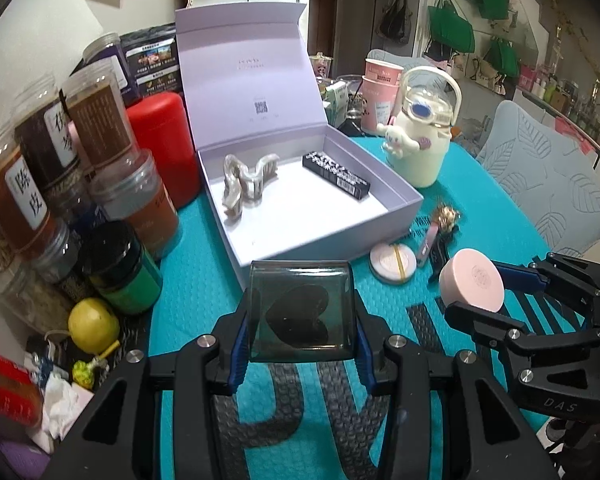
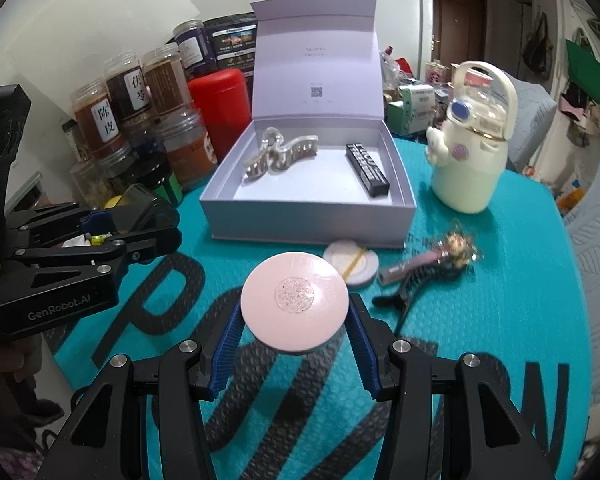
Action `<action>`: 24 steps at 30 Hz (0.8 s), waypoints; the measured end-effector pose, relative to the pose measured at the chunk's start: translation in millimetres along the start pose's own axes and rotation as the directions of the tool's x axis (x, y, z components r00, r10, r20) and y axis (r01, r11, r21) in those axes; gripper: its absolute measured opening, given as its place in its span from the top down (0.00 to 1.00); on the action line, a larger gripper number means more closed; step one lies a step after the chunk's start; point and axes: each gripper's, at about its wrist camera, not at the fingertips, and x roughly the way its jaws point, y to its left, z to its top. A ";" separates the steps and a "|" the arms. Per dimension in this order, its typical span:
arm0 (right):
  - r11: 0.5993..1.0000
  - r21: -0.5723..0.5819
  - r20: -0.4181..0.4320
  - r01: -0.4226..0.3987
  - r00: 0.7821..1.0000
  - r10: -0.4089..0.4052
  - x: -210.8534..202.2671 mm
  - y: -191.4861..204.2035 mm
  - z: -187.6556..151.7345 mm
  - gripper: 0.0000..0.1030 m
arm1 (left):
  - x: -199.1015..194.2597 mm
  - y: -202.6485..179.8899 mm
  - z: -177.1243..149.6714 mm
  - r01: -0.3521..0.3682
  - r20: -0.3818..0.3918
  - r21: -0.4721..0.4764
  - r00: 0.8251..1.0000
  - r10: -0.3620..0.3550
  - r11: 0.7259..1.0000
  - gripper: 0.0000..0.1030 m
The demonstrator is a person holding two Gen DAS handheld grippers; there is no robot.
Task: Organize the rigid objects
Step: 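Carry the grey case into the lavender box with the left tool while the right tool carries the compact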
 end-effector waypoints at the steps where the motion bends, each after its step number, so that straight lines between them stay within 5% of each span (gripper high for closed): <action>1: 1.000 -0.003 0.002 0.001 1.000 -0.001 0.5 0.0 2.7 0.51 | 1.0 0.9 3.6 0.000 0.003 0.001 1.000 0.000 1.000 0.59; 24: 0.997 -0.081 0.056 -0.020 0.998 0.025 26.3 -12.6 83.7 0.51 | 38.3 20.8 77.2 -0.016 0.042 0.021 0.999 0.015 1.000 0.59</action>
